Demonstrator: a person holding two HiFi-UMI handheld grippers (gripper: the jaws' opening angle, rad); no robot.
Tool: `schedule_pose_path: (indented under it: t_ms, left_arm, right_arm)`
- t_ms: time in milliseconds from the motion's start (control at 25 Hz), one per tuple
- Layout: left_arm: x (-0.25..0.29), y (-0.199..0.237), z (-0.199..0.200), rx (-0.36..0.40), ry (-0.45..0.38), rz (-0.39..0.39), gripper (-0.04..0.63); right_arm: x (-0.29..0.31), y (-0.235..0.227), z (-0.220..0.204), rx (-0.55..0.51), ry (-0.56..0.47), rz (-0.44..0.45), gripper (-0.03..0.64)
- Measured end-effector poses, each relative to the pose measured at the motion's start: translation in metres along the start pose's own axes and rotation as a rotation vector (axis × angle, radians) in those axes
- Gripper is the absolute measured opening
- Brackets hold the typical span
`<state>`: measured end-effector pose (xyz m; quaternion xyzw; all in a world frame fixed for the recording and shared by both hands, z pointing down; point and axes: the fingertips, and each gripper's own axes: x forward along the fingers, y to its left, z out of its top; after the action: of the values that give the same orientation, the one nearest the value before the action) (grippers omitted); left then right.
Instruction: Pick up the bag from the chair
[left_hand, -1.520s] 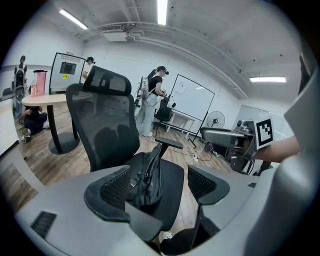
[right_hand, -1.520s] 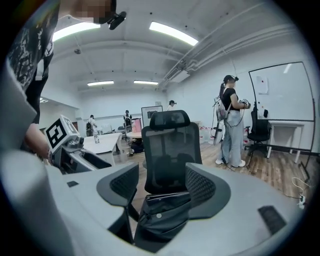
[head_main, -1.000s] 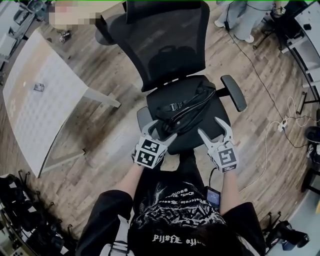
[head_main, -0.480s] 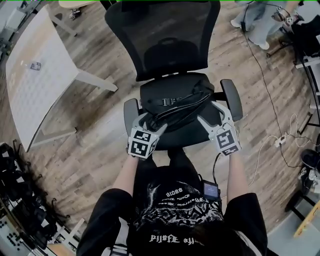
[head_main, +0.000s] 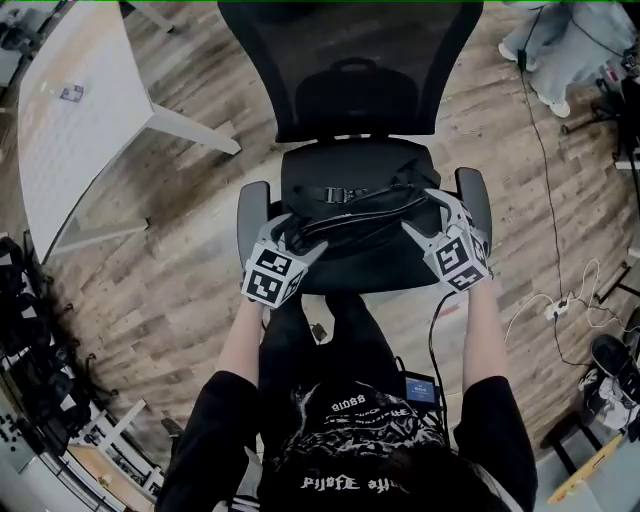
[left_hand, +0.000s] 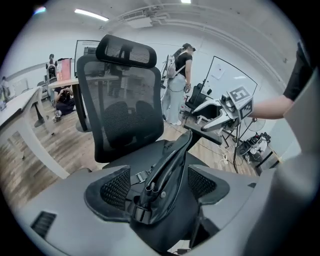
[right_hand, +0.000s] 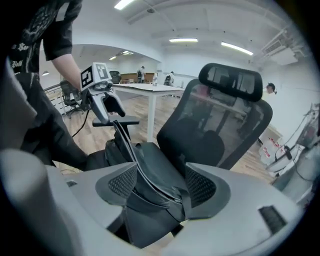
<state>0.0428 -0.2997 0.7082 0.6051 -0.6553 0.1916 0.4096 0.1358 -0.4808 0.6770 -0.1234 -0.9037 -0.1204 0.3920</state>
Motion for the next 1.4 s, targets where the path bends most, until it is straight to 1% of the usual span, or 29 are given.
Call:
schedule_pose_path:
  t_ms: [120, 280, 320, 480, 640, 760, 920, 1120, 1240, 1280, 1320, 1360, 1400]
  left_arm:
    - [0.01, 0.008, -0.01, -0.062, -0.002, 0.008, 0.367]
    - [0.025, 0.015, -0.019, -0.166, -0.007, -0.008, 0.367]
    - [0.029, 0.017, -0.021, -0.18, -0.004, -0.013, 0.367]
    - [0.046, 0.024, -0.036, -0.173, 0.034, 0.01, 0.367]
    - [0.061, 0.031, -0.047, -0.222, 0.041, 0.03, 0.367]
    - [0.07, 0.033, -0.049, -0.22, 0.053, 0.035, 0.367]
    - [0.084, 0.033, -0.053, -0.244, 0.072, 0.031, 0.367]
    - [0.095, 0.035, -0.054, -0.219, 0.082, 0.009, 0.367]
    - [0.105, 0.035, -0.063, -0.219, 0.097, -0.014, 0.367]
    - [0.109, 0.034, -0.065, -0.212, 0.106, -0.024, 0.367]
    - [0.113, 0.033, -0.067, -0.201, 0.114, -0.034, 0.367]
    - [0.117, 0.033, -0.067, -0.188, 0.117, -0.043, 0.367]
    - [0.121, 0.033, -0.067, -0.177, 0.113, -0.048, 0.367]
  right_arm:
    - [0.014, -0.01, -0.024, 0.048, 0.029, 0.03, 0.316]
    - [0.03, -0.016, -0.049, 0.014, 0.09, 0.086, 0.316]
    - [0.035, -0.018, -0.055, 0.003, 0.105, 0.098, 0.316]
    - [0.051, -0.026, -0.076, -0.064, 0.162, 0.16, 0.317]
    - [0.07, -0.022, -0.091, -0.112, 0.213, 0.273, 0.317]
    - [0.082, -0.021, -0.093, -0.171, 0.229, 0.309, 0.317]
    - [0.096, -0.02, -0.099, -0.19, 0.221, 0.323, 0.318]
    - [0.118, -0.025, -0.109, -0.108, 0.211, 0.323, 0.316]
    - [0.126, -0.02, -0.111, -0.072, 0.186, 0.341, 0.314]
    - [0.128, -0.017, -0.11, -0.06, 0.178, 0.349, 0.292]
    - [0.13, -0.014, -0.11, -0.048, 0.171, 0.354, 0.251]
    - [0.133, -0.013, -0.11, -0.031, 0.163, 0.351, 0.224]
    - [0.135, -0.013, -0.11, -0.011, 0.153, 0.343, 0.224]
